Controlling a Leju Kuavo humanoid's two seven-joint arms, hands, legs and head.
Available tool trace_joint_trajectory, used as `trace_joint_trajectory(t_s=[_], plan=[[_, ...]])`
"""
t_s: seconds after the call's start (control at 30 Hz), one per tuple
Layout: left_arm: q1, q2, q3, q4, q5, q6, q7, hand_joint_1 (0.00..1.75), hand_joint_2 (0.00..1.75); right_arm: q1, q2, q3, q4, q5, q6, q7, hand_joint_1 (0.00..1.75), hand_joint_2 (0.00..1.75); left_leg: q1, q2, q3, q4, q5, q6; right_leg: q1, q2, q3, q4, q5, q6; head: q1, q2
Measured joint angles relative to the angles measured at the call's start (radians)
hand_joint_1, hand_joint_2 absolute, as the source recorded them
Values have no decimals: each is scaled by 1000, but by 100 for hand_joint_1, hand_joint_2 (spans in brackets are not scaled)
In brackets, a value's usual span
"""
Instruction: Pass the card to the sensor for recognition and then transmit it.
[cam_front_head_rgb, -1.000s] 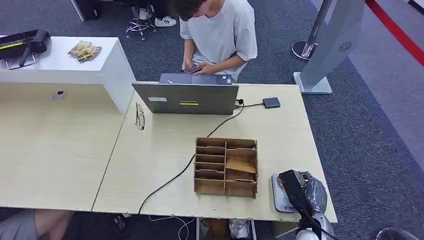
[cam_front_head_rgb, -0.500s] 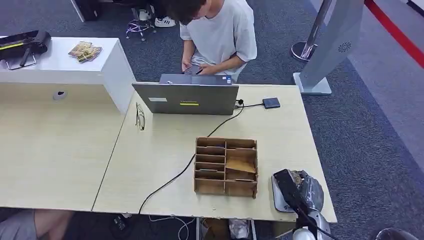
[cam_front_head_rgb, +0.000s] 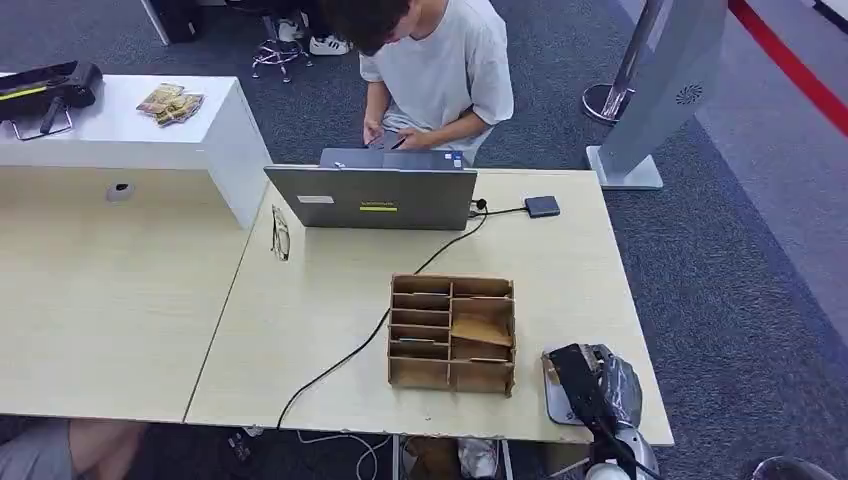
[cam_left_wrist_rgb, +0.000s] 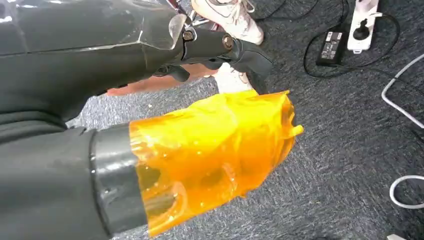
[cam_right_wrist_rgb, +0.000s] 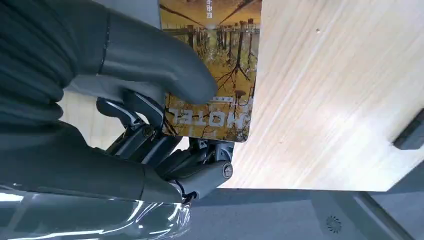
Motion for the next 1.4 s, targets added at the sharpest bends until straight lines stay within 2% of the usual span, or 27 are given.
trace_joint_trajectory(t_s=[0.2, 0.33, 0.6, 0.9, 1.23, 1.4], plan=[[0, 0, 6, 0, 0, 0, 0, 0, 0, 22, 1, 1, -50, -9, 2, -6, 175, 175, 0, 0, -2, 0, 0, 0, 0, 0, -2, 0, 0, 0, 0, 0], [0, 0, 11, 0, 7, 1, 0, 0, 0, 44, 2, 9, -90, -45, 0, -56, 175, 175, 0, -1, -3, 0, 0, 0, 0, -1, -2, 0, 0, 0, 0, 0], [0, -1, 18, 0, 21, 5, -3, 0, 0, 122, 1, 55, -302, -91, -23, -147, 175, 175, 0, -1, -5, 0, 0, 0, 0, -1, -5, 0, 0, 0, 0, 0], [1, -2, 28, 0, 24, 6, -10, 0, 0, 203, -11, 100, -510, -115, -81, -208, 175, 175, 0, 0, -6, 0, 0, 0, 0, -1, -5, 0, -1, 0, 0, 0], [1, -2, 30, 0, 24, 6, -17, 0, 0, 221, -18, 117, -569, -119, -86, -209, 175, 175, 0, 0, -6, 0, 0, 0, 0, -1, -5, 0, -1, 1, 0, 0], [1, -2, 31, 0, 21, 6, -16, 0, 0, 228, -21, 123, -592, -134, -109, -240, 175, 175, 0, 0, -6, 0, 0, 0, 0, -1, -5, 0, -1, 1, 0, 0]])
